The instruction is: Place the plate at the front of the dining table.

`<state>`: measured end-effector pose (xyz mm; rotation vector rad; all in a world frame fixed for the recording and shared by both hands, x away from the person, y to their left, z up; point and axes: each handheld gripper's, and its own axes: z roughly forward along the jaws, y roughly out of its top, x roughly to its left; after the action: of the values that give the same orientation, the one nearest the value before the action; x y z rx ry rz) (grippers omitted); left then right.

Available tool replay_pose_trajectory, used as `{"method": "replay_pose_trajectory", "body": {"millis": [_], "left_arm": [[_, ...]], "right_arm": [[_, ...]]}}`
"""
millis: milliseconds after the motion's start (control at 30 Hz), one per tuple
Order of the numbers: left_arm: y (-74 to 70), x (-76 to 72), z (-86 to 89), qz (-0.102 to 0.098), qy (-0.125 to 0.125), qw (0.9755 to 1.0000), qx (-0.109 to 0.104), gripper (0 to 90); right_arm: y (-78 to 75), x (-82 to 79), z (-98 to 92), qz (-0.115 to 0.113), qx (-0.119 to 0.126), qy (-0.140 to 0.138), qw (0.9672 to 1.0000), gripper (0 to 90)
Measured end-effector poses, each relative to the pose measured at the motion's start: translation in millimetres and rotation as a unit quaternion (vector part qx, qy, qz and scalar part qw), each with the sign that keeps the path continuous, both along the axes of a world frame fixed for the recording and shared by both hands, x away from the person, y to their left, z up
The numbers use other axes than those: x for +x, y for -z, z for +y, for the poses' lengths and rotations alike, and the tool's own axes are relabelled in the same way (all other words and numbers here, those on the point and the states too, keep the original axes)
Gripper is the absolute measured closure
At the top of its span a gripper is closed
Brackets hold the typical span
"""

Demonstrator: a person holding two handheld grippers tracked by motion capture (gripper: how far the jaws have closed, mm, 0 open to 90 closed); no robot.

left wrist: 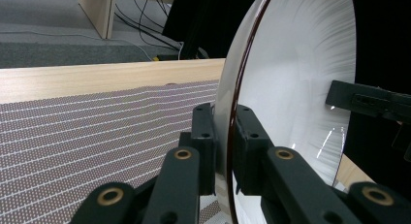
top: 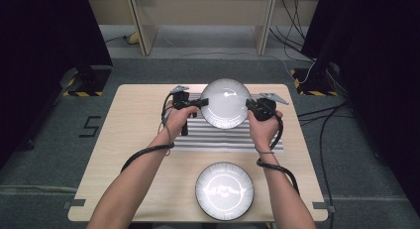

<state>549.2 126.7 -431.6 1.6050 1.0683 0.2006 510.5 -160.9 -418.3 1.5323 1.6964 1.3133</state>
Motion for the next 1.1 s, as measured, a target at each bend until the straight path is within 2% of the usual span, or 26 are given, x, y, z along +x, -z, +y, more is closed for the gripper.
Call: {"method": "replay_pose_trajectory", "body": {"millis": [1100], "left_arm": [[10.5,14.9,-8.2,0.023,-0.009,0.9997,-0.006,80.4]], "right_arm": [[10.2,14.5,-6.9,0.019,0.012,0.011,0.9997,82.3]]}}
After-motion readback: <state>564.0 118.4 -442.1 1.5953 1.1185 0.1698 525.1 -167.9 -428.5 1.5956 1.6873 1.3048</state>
